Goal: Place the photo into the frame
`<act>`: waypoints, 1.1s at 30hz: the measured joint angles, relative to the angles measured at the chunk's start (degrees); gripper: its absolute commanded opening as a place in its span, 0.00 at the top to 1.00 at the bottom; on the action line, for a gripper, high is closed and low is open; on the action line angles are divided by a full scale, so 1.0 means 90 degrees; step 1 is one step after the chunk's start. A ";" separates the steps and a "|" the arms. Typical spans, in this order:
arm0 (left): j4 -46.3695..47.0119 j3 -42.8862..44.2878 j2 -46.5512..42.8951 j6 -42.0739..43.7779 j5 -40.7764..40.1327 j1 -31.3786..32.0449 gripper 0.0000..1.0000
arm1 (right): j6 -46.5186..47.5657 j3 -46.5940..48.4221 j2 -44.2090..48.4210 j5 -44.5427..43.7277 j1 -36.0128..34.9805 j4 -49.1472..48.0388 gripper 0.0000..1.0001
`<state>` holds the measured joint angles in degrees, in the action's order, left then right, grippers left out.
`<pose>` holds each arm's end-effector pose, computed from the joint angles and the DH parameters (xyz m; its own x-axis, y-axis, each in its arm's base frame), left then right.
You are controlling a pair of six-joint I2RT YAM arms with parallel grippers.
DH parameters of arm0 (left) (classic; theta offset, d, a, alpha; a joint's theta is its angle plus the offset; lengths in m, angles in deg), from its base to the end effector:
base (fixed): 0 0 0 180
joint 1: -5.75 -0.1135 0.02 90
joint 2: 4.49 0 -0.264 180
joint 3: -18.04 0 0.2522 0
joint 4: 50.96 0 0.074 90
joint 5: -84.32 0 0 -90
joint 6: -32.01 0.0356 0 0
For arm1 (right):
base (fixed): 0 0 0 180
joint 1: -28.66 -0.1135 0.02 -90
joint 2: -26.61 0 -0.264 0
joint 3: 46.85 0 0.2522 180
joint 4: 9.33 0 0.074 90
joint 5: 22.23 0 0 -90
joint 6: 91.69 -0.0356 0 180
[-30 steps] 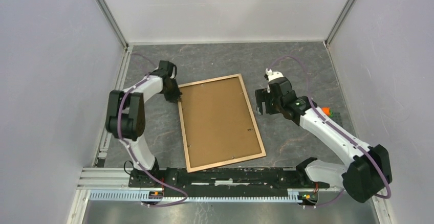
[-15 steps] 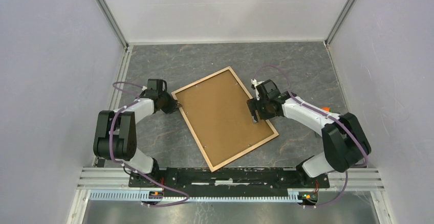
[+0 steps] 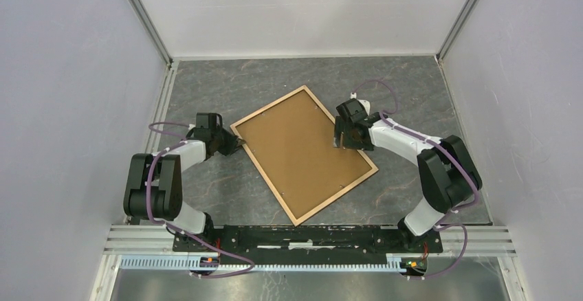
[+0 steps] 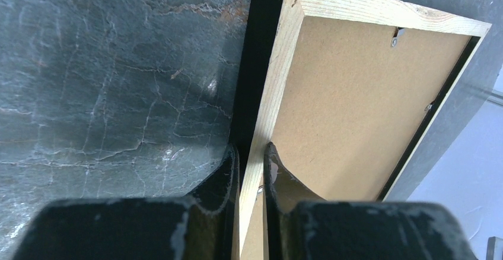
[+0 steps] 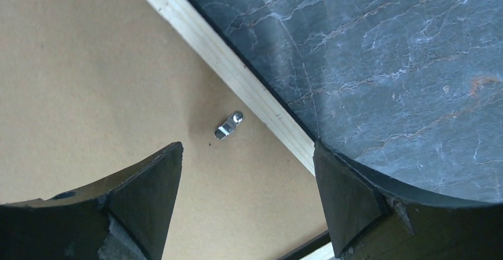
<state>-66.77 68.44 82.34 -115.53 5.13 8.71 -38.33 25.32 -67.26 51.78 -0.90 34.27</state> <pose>0.2743 -0.0209 0.1412 -0.5633 -0.8008 -0.2035 -0.5774 0.5577 -0.5963 0.2809 0.1480 0.1853 -0.8574 0.1733 -0.4847 0.1714 0.9840 0.0486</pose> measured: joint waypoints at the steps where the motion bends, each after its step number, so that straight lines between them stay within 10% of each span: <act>1: 0.0032 -0.0019 -0.0007 -0.0010 0.0012 -0.0002 0.98 | -0.0131 0.0036 -0.0066 -0.0097 0.0000 0.0005 0.14; 23: 0.0041 -0.0063 -0.0083 -0.0017 -0.0015 -0.0041 0.98 | -0.0206 0.0022 -0.0389 -0.0721 0.0027 -0.0148 0.19; 33: -0.0274 0.0141 -0.0024 0.0029 -0.0022 -0.0044 0.98 | 0.0449 -0.0670 -0.0017 -0.0010 0.0338 -0.1183 0.37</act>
<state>-69.24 69.71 82.12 -115.27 4.93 8.32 -34.29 19.29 -67.41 51.70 2.14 23.63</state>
